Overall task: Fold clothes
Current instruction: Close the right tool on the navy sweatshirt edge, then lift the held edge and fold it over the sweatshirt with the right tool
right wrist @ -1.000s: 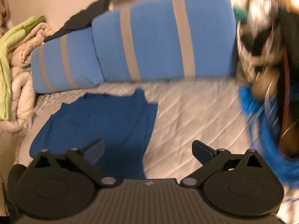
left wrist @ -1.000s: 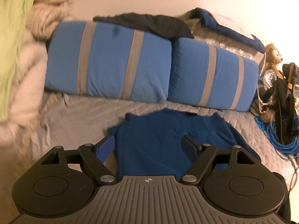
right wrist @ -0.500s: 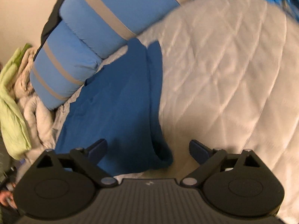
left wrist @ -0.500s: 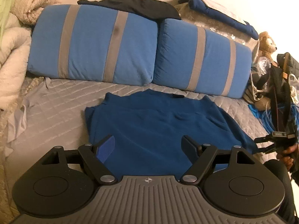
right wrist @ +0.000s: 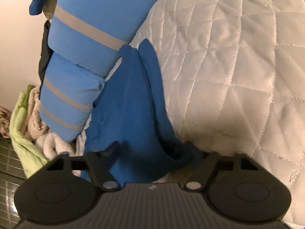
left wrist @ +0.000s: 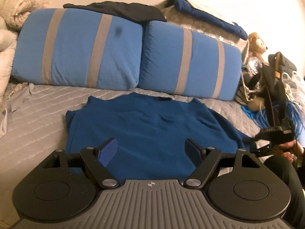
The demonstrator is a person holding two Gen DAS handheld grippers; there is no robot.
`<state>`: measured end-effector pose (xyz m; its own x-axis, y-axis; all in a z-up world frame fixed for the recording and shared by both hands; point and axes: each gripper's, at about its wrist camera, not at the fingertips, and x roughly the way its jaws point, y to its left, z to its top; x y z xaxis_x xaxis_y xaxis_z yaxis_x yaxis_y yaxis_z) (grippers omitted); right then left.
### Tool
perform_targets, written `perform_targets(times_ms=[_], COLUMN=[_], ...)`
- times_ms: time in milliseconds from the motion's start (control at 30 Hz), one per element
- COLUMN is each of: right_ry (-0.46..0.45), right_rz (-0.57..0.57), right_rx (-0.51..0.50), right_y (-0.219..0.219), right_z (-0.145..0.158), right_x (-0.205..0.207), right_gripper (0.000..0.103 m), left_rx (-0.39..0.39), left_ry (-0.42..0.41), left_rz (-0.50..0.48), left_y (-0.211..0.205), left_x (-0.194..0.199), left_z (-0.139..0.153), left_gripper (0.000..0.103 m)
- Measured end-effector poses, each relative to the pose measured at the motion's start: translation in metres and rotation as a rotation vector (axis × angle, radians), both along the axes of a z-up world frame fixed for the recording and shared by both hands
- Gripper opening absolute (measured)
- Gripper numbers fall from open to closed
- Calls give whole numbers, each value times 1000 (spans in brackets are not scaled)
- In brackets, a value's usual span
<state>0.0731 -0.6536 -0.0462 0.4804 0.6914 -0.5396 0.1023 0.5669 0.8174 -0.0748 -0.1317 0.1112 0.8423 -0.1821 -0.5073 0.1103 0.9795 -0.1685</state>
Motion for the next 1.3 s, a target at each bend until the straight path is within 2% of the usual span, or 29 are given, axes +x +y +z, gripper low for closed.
perform_targets(times_ms=[67,100,200,367,533,633,700,900,1000,1133,1200,1300], right_ry=[-11,-35,-107,-258,-367,-420,-457,-598,-668,-571,-521,-532], right_rz=[4,14,43,132,221,263,295,467,608,823,906,918], right_rx=[-20,-37,-90,-191,-231,-222,-214,-177,-199,-296,-323,-343], right_y=[5,9,19,46,86,120,147,277,370,462,483,487], right_z=[4,9,27,78,121,144,157,192,186,121,92,85], right_x=[1,1,0,-2,-1,1,1,-12,-35,-54,-62,-72], right_gripper=[26,24,20,18,17,17,17,16,16,16,16,16], left_rx=[-28,-42,-60,-60,-30,3,-2,-33,-53,-46,-43,-46], left_ry=[-17,-23,-18,-40,-71,-107,-125,-143,-128,-92,-77,-56], left_rz=[9,13,29,59,122,149,174,310,378,420,431,438], left_y=[3,4,6,5,8,11,19,63,84,100,106,114], left_x=[-2,-2,-3,-6,-13,-23,-30,-56,-70,-85,-90,-95], left_z=[0,0,-2,0,5,14,22,51,56,49,45,37], left_gripper=[78,78,78,78,78,78,78,78,78,78,78,78])
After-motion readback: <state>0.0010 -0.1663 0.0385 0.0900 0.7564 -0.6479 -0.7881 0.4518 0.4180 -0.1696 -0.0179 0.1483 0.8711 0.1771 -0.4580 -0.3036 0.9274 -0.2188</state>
